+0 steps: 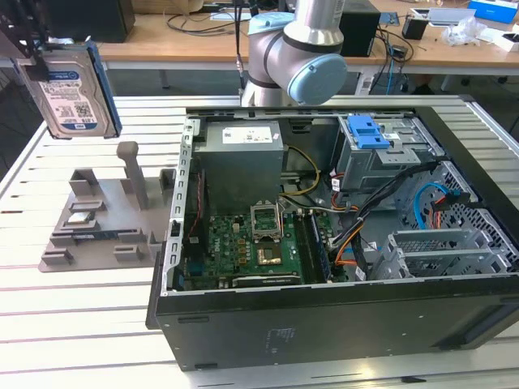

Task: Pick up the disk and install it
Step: 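Pick up the disk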

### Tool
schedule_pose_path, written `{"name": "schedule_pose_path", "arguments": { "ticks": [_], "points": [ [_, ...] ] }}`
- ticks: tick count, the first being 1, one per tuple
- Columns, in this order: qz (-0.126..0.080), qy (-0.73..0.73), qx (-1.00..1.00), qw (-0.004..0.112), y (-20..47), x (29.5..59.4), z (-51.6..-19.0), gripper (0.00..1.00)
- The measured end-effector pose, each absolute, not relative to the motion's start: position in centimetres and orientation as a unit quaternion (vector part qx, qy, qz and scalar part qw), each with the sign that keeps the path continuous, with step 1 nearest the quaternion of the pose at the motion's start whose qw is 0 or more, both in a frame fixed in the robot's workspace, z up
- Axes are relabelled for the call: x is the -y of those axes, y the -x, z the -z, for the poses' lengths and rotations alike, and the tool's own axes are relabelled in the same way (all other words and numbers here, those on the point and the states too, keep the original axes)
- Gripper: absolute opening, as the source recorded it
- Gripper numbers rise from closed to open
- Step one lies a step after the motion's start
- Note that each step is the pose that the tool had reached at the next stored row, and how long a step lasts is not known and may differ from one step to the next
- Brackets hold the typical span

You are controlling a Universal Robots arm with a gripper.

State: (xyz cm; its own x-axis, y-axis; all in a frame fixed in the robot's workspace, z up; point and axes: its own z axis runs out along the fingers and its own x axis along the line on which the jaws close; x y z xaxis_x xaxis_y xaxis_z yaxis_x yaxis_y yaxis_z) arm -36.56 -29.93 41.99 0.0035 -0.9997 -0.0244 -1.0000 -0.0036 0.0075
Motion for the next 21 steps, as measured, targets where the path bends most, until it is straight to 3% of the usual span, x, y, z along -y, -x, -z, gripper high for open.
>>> {"name": "schedule_pose_path", "arguments": {
  "ticks": [21],
  "points": [
    [-0.012, 0.708, -0.706, 0.006, 36.6, 29.9, -46.4, 0.37]
  ]
}}
